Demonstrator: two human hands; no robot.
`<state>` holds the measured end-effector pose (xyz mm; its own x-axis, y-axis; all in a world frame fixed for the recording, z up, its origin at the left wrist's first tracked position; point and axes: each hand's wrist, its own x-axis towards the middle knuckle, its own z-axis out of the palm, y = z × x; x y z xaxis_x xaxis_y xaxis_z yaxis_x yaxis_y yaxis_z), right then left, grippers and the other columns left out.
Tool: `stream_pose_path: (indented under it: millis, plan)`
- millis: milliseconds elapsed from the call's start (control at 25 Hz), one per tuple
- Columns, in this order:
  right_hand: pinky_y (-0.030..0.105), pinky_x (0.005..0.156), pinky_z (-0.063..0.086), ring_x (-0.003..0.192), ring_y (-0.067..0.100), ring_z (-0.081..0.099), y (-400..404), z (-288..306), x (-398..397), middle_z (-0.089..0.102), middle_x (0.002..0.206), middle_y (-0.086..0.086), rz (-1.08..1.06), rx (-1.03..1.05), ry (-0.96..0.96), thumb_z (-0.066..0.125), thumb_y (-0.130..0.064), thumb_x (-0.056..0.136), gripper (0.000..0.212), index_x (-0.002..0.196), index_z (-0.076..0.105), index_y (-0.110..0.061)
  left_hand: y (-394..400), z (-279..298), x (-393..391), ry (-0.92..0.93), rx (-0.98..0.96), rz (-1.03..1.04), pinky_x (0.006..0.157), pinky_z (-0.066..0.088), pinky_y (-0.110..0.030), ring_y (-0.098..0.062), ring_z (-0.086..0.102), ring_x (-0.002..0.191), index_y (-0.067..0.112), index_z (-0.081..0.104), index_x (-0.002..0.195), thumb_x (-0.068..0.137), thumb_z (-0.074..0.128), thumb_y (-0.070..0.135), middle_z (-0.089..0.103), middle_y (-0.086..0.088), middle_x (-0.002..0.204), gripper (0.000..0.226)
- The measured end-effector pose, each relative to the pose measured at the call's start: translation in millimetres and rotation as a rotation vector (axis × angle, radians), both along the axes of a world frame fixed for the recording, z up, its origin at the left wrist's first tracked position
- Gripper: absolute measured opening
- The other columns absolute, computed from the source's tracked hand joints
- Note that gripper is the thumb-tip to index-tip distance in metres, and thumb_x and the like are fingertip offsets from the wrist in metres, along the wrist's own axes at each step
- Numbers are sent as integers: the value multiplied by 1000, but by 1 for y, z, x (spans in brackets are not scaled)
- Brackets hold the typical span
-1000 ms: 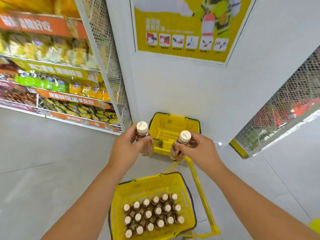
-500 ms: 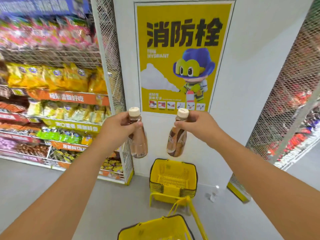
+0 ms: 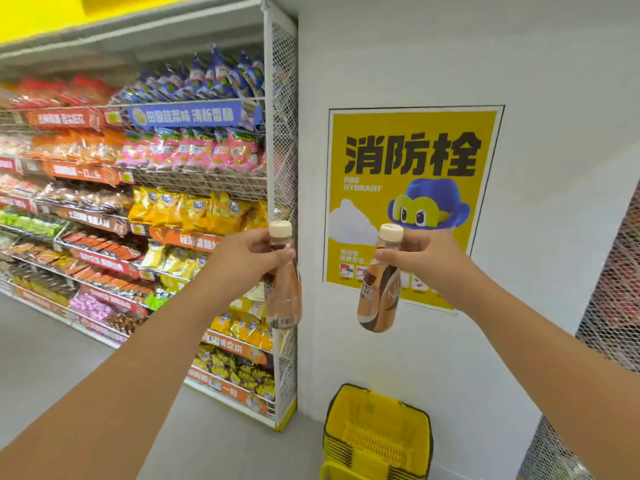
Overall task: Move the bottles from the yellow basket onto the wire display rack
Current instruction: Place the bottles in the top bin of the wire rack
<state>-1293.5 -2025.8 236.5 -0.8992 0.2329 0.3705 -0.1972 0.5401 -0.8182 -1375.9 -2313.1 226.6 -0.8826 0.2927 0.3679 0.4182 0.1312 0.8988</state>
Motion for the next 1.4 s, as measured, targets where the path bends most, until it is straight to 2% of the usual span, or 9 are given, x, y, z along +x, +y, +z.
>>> stream_pose_path:
  millis: [120, 280, 400, 600, 800, 920, 1040, 1160, 1400]
  plan:
    - [17, 71, 52, 90, 2, 73, -3, 11, 1, 79, 86, -16, 108, -29, 14, 84, -35, 81, 17, 97, 79, -31, -2, 7, 23, -5, 28, 81, 83, 62, -38, -9, 75, 93, 35, 73, 106, 86, 80, 19, 79, 10, 99, 28]
    - [6, 51, 44, 62, -9, 66, -19, 16, 2, 76, 73, -19, 290, -41, 14, 84, -29, 83, 13, 94, 79, -29, -17, 10, 61, -11, 12, 209, 82, 62, -37, -12, 75, 94, 33, 73, 109, 87, 79, 18, 79, 10, 99, 28]
    - [6, 55, 44, 66, -9, 68, -47, 16, 0, 78, 78, -15, 438, -44, -21, 86, -34, 80, 14, 91, 80, -29, -46, 7, 95, -24, -5, 354, 86, 61, -44, -17, 75, 97, 35, 75, 107, 85, 81, 22, 79, 10, 99, 26]
    - [19, 74, 49, 84, 1, 74, -123, 17, 9, 80, 86, -12, 706, -40, -27, 87, -37, 78, 19, 93, 82, -26, -106, 11, 168, -31, -18, 575, 84, 61, -39, -14, 76, 94, 35, 76, 101, 85, 81, 22, 79, 9, 98, 22]
    - [19, 71, 50, 81, 0, 72, -223, 18, 36, 80, 85, -12, 927, -19, -24, 86, -39, 78, 19, 93, 82, -28, -178, 18, 249, -25, -17, 816, 84, 62, -45, -15, 75, 94, 29, 76, 112, 84, 81, 23, 79, 7, 100, 29]
    - [12, 64, 45, 72, -4, 69, -285, 19, 60, 79, 82, -13, 1050, -7, -23, 85, -39, 80, 16, 90, 83, -27, -227, 19, 300, -13, 11, 923, 79, 63, -40, -14, 76, 91, 32, 76, 102, 85, 81, 19, 80, 6, 97, 22]
    - [21, 69, 47, 74, 5, 70, -351, 18, 88, 79, 84, -10, 1118, 32, -13, 83, -44, 80, 20, 91, 83, -27, -276, 17, 349, 4, 29, 1008, 72, 62, -35, -11, 76, 88, 34, 75, 99, 84, 81, 18, 80, 8, 96, 23]
    - [31, 87, 55, 89, 16, 74, -437, 15, 125, 80, 88, -5, 1193, 19, -9, 85, -39, 80, 19, 91, 83, -25, -339, 15, 405, 13, 41, 1100, 64, 61, -28, -7, 76, 83, 28, 75, 106, 84, 81, 16, 80, 10, 92, 25]
    - [32, 77, 48, 90, 31, 72, -601, 12, 196, 79, 84, 2, 1305, 19, 0, 85, -39, 79, 16, 83, 83, -23, -477, 19, 496, 5, -2, 1226, 81, 63, -38, -11, 76, 89, 32, 74, 102, 83, 83, 22, 79, 11, 97, 23]
